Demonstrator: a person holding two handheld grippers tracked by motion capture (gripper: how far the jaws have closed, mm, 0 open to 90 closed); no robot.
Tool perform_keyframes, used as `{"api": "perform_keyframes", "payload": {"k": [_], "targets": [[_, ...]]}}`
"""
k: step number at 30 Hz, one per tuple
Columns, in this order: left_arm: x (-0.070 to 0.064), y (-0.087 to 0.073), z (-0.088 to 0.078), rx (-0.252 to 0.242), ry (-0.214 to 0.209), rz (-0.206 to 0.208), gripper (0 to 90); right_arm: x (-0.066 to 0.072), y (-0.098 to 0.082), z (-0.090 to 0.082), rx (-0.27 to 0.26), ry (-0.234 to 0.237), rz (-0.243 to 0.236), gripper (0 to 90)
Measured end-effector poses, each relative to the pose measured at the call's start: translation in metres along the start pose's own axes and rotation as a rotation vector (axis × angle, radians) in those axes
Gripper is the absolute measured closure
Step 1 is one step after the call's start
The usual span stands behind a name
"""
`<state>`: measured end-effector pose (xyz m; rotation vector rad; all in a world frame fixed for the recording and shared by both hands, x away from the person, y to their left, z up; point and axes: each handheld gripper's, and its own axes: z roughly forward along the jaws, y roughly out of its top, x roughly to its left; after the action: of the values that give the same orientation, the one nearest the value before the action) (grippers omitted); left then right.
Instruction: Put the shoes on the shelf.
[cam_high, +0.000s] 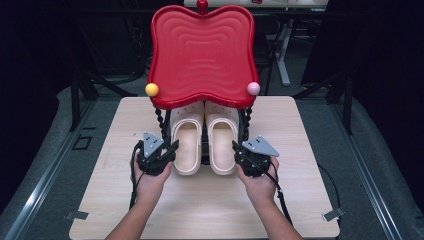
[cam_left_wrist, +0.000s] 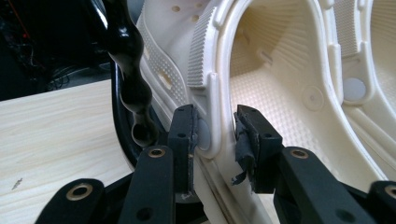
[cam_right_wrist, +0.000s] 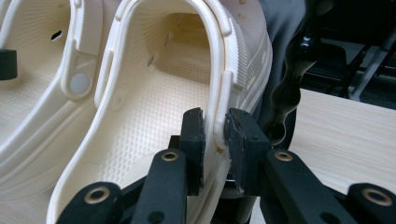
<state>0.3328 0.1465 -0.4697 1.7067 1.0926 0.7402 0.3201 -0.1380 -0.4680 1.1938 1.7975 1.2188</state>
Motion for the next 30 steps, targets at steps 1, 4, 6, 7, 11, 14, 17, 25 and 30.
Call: {"api": "perform_keyframes", "payload": {"k": [1,4,6,7,11,14,17,25,30], "targets": [[0.0,0.0,0.0,0.0,0.0,0.0,68.7,-0.001,0.001,0.0,0.0,0.003,0.005,76.2],[0.002,0.005,0.004,0.003,0.002,-0.009,68.8,-0.003,0.003,0.003,-0.006,0.006,0.016,76.4],[0.003,0.007,0.007,0.005,0.003,-0.01,68.9,-0.003,0.005,0.006,-0.007,0.005,0.02,76.4],[0.003,0.007,0.007,0.005,0.003,-0.01,68.8,-0.003,0.006,0.007,-0.001,0.003,0.019,76.3],[0.003,0.013,0.013,-0.014,-0.01,-0.019,68.8,-0.002,0.01,0.01,-0.002,-0.009,0.008,76.3],[-0.001,0.019,0.019,-0.018,0.011,0.011,69.1,-0.002,0.011,0.012,-0.019,-0.014,0.016,76.3],[0.001,0.022,0.023,-0.016,0.021,0.007,69.7,0.0,0.012,0.015,-0.026,-0.03,0.017,76.2],[0.004,0.03,0.032,-0.036,0.03,-0.009,70.9,0.001,0.019,0.023,-0.047,-0.056,0.021,75.5],[0.005,0.029,0.033,-0.037,0.031,-0.003,69.1,0.002,0.019,0.026,-0.056,-0.056,0.002,71.4]]}}
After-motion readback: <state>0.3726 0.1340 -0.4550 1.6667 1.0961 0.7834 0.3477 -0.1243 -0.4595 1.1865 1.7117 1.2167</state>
